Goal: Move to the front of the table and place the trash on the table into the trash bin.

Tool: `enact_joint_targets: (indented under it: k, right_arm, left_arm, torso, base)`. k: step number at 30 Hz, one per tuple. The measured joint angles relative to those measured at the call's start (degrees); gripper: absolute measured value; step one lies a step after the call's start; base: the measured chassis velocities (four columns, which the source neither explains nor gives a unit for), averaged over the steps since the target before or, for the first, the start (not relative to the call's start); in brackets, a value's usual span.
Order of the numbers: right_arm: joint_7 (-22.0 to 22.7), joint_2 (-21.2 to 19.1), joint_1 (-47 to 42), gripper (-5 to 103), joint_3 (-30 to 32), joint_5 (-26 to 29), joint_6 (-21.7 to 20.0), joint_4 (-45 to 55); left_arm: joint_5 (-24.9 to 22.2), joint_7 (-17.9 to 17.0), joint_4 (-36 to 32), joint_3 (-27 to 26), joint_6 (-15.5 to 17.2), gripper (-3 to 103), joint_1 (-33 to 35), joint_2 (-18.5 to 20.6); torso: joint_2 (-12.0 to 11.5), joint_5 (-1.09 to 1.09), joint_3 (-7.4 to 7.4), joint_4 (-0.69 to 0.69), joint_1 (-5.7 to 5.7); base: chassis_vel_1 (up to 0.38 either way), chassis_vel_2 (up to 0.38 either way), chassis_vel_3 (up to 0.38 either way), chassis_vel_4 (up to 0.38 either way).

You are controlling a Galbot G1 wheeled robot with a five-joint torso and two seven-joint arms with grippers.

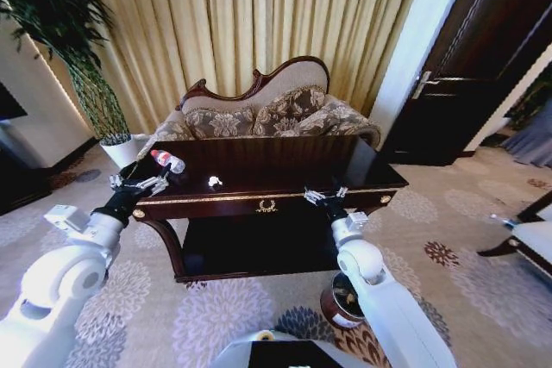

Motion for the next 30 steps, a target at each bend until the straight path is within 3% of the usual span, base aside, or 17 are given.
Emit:
enact_joint_targets:
  k: [17,19,25,26,27,30]
  right_arm:
    - [-0.64,-0.14,-0.92,100,-0.55,0.7,1.33,0.8]
    - [-0.62,-0.49,-2.05,100,-1.14,4.07,-1.66,3.33]
    - [1.26,-2.36,-2.38,100,-3.67,7.33,-4.14,5.39]
    - [3.76,-4.06,-1.56,100,-5.43,9.61,-6.12,6.5]
    - [3.76,-4.06,-1.56,100,-5.43,9.61,-6.12,6.5]
    - [6.6,-9.11,1.09,100,-8.82,13.84,-9.35,8.55]
  left_arm:
    - [0.06,0.03,-0.49,-0.04,-0.06,100,0.35,-0.03]
    - [0.18,0.02,-0.63,-0.07,-0.06,100,0.74,-0.23]
    - [0.16,0.02,-0.97,-1.23,-0.06,100,1.82,-0.53]
    - [0.21,0.04,-0.84,-1.91,-0.06,100,2.57,-0.95]
    - [0.21,0.04,-0.84,-1.91,-0.06,100,2.57,-0.95]
    - [0.63,0.23,0.11,-3.54,-0.05,100,4.3,-2.05]
  torso:
    - [-0.01,0.0,0.01,-0.01,0.01]
    - [-0.02,-0.01,0.01,-0.01,0.03]
    - [0.0,0.01,-0.01,0.0,-0.01]
    - [0.01,0.01,-0.01,-0.01,-0.03]
    - [0.01,0.01,-0.01,-0.01,-0.03]
    - [0.01,0.02,-0.01,0.02,-0.03]
  base:
    - [-0.094,0.124,0.095,-0.133]
    - [-0.054,0.074,0.038,-0.067]
    - [-0.007,0.012,0.002,-0.008]
    - [0.0,0.0,0.0,0.0]
    - [0.0,0.0,0.0,0.0]
    - [0.0,0.0,0.0,0.0]
